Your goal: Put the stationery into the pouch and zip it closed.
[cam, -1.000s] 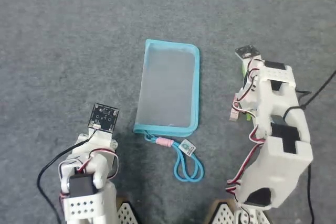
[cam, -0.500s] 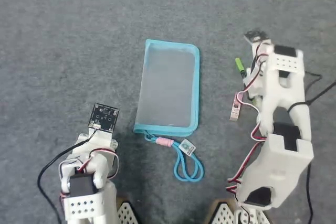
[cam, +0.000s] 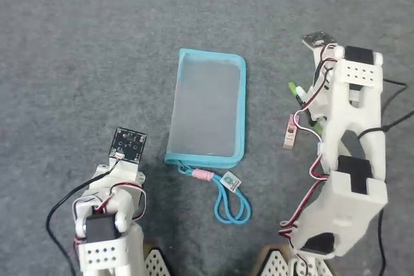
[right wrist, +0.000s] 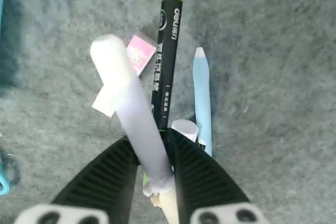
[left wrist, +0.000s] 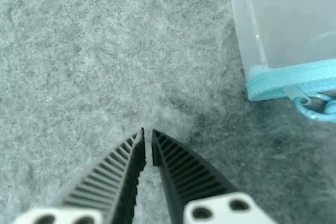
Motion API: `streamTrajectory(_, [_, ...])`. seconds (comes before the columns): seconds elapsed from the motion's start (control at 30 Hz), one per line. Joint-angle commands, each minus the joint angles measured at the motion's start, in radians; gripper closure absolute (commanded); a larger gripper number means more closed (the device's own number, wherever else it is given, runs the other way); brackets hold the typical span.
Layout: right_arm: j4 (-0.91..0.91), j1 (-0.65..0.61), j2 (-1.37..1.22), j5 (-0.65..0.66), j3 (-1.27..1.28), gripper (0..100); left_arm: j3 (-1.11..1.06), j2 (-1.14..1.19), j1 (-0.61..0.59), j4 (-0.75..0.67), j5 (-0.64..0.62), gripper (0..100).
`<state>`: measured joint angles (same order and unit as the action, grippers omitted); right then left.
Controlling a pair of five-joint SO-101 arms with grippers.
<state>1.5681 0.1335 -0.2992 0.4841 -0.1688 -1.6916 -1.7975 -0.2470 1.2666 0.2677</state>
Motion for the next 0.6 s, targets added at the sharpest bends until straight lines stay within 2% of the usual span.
streamTrajectory(0.0, [-0.027,0.076,0.024,0.015,-0.046,98.8,0.005,-0.018,-0.006,0.002,0.011,98])
streamTrajectory(0.13, [-0.047,0.154,-0.005,0.028,-0.044,98.2,0.005,-0.018,-0.006,0.002,0.011,98])
streamTrajectory(0.3, [-0.09,0.214,-0.05,0.063,-0.044,92.4,0.005,-0.018,-0.006,0.002,0.011,98])
streamTrajectory(0.57, [-0.223,0.334,-0.151,0.175,-0.052,98.0,0.005,-0.018,-0.006,0.002,0.011,98])
